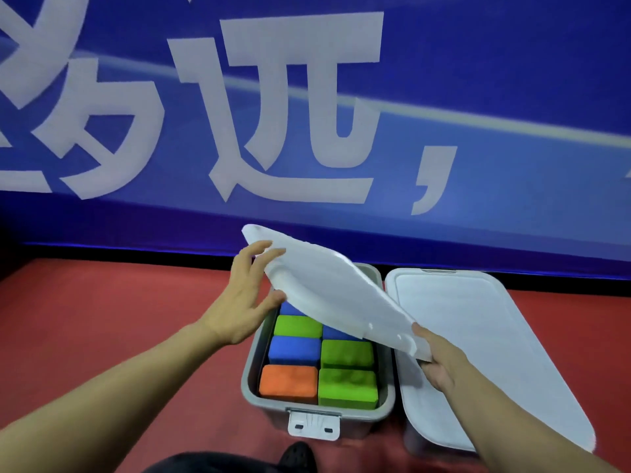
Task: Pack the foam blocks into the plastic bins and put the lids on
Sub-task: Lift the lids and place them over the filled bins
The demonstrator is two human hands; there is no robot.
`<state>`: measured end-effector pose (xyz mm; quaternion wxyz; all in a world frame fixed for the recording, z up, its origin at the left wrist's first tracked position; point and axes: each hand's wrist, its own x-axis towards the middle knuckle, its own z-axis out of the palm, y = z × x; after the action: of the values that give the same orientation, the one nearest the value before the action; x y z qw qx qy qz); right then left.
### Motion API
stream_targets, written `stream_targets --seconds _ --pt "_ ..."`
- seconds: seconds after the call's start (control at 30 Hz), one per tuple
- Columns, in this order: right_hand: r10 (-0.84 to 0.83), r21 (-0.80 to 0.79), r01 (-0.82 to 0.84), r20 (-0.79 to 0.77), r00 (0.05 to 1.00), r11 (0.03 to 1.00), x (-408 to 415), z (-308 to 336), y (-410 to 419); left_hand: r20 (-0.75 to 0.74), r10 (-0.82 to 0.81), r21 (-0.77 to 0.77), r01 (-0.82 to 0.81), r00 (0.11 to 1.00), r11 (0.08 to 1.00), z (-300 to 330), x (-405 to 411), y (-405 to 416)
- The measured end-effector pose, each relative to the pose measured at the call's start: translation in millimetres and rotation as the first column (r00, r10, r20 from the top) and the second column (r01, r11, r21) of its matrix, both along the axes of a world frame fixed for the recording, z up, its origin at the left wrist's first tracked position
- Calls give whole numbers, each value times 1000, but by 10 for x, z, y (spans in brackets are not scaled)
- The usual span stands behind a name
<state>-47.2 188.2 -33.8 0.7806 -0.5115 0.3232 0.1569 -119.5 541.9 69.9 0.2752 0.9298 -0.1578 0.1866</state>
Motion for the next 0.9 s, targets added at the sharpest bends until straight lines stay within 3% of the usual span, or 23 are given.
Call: stream_targets --seconds 0.07,0.17,0.2,0.27,0.33,0.43,0.67,0.77,0.9 --pt "-62 -18 62 24 998 998 -29 -114 44 -181 96 -312 -150 979 938 -294 -51 -129" --pt "-87 -88 101 145 986 991 -48 -269 124 -415 184 -637 -429 891 641 -543 38 -298" --pt "-77 -128 99 168 983 987 -48 -313 146 -487 224 -658 -523 844 542 -617 97 -295" --pt "-40 -209 76 170 985 975 -23 -422 180 -604 305 -576 -668 736 471 -808 195 -197" --pt "10 -284 28 131 991 959 22 -551 198 -676 290 -509 -714 678 481 -1090 261 -38" --pt "156 -431 -116 58 986 895 63 -732 198 -718 226 -478 -703 658 527 -1499 227 191" --pt "456 -685 -453 -194 869 571 -80 -1156 337 -788 194 -401 -727 584 558 -1918 115 456" --pt "501 -742 -542 -321 804 394 -191 -1186 422 -835 141 -339 -700 531 629 -2119 42 465" --pt "511 -760 -590 -404 758 274 -229 -1234 471 -859 148 -291 -706 490 645 -2245 30 491"
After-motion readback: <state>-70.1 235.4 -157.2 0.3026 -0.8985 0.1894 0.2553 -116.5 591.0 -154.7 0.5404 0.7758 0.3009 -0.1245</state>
